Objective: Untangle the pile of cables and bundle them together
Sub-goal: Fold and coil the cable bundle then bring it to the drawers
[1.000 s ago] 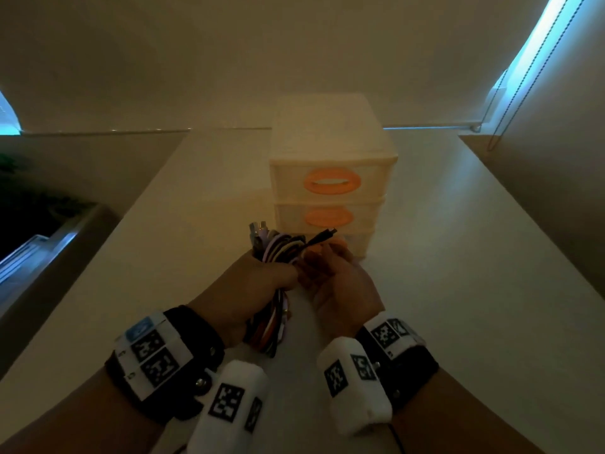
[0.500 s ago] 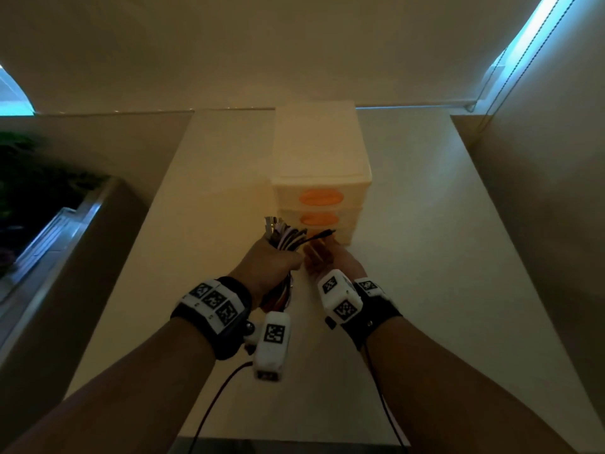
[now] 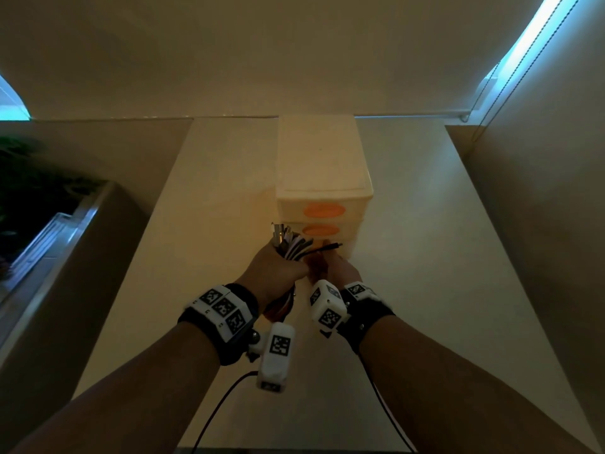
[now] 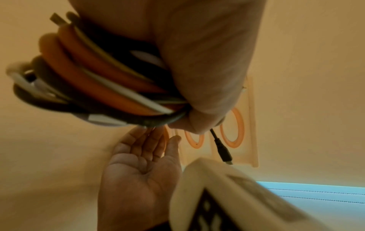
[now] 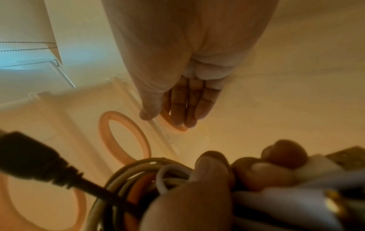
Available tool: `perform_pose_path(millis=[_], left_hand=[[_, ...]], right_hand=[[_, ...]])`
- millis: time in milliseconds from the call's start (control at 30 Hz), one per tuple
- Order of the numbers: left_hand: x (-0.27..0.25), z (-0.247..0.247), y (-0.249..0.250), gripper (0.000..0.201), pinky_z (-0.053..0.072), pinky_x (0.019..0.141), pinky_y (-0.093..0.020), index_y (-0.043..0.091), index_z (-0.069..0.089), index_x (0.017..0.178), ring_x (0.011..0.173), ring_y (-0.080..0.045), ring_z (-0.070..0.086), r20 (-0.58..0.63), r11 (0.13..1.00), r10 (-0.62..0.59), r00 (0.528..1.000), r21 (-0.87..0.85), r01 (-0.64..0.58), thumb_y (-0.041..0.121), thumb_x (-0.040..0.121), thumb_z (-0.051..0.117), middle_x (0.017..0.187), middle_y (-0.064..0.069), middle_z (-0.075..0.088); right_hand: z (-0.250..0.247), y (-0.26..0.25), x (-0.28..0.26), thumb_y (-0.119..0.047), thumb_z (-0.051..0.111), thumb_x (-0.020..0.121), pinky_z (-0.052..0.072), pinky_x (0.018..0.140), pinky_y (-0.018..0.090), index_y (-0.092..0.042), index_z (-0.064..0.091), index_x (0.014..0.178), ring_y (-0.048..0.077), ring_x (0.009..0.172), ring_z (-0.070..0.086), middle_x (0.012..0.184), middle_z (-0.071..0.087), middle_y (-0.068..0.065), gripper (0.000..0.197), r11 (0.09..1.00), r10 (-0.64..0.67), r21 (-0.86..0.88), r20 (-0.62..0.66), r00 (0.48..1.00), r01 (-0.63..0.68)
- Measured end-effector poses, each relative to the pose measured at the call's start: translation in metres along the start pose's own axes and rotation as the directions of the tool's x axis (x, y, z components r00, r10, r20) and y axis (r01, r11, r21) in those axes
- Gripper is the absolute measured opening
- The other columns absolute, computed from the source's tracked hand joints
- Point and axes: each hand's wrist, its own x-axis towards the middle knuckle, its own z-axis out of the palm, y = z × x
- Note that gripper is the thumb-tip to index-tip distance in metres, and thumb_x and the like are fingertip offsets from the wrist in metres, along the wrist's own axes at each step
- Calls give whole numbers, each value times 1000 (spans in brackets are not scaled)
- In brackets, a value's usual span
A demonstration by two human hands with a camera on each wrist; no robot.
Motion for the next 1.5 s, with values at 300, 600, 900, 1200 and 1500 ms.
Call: perform_pose_path(millis=[300, 600, 900, 1200, 1500], left_hand=[[4, -8, 4, 61, 30, 48, -28, 22, 44, 149, 48, -15, 34, 20, 997, -70, 997, 37, 69, 5, 93, 62, 61, 0, 41], [7, -13, 6, 30, 27, 57, -37, 34, 47, 94, 50, -20, 27, 59, 981, -94, 994, 174, 83, 10, 89, 64, 63, -6, 29], [5, -5, 5, 36, 27, 53, -32, 13, 53, 125, 51, -18, 28, 66, 972, -115, 991, 215, 99, 10, 91, 63, 63, -3, 31], [7, 0, 3, 19, 28, 57, -34, 20, 48, 94, 56, -20, 31, 42, 970, -150, 988, 199, 139, 9, 89, 63, 68, -6, 34], [13, 1, 0, 23, 30, 60, -37, 17, 49, 104, 64, -23, 36, 46, 974, -150, 988, 176, 140, 10, 87, 64, 76, -11, 39]], right_hand=[[-14, 3, -25, -28, 63, 95, 55, 82, 45, -2, 77, 67, 30, 81, 71, 84, 76, 17, 41, 996, 41, -80, -19, 999, -42], [-33, 20, -54, -23, 51, 102, 51, 80, 42, -6, 72, 94, 26, 81, 68, 73, 71, 5, 28, 979, 191, -80, 30, 981, -188], [-52, 44, -69, -18, 55, 99, 54, 80, 44, -8, 71, 84, 27, 64, 73, 67, 70, 8, 24, 962, 209, -172, -50, 977, -214], [-50, 54, -92, -18, 55, 99, 51, 70, 40, -8, 70, 83, 27, 60, 69, 65, 68, 9, 25, 945, 266, -174, -79, 961, -276], [-50, 49, -104, -27, 58, 99, 54, 66, 38, -7, 68, 89, 29, 66, 66, 69, 68, 11, 25, 928, 290, -224, -64, 955, -297]])
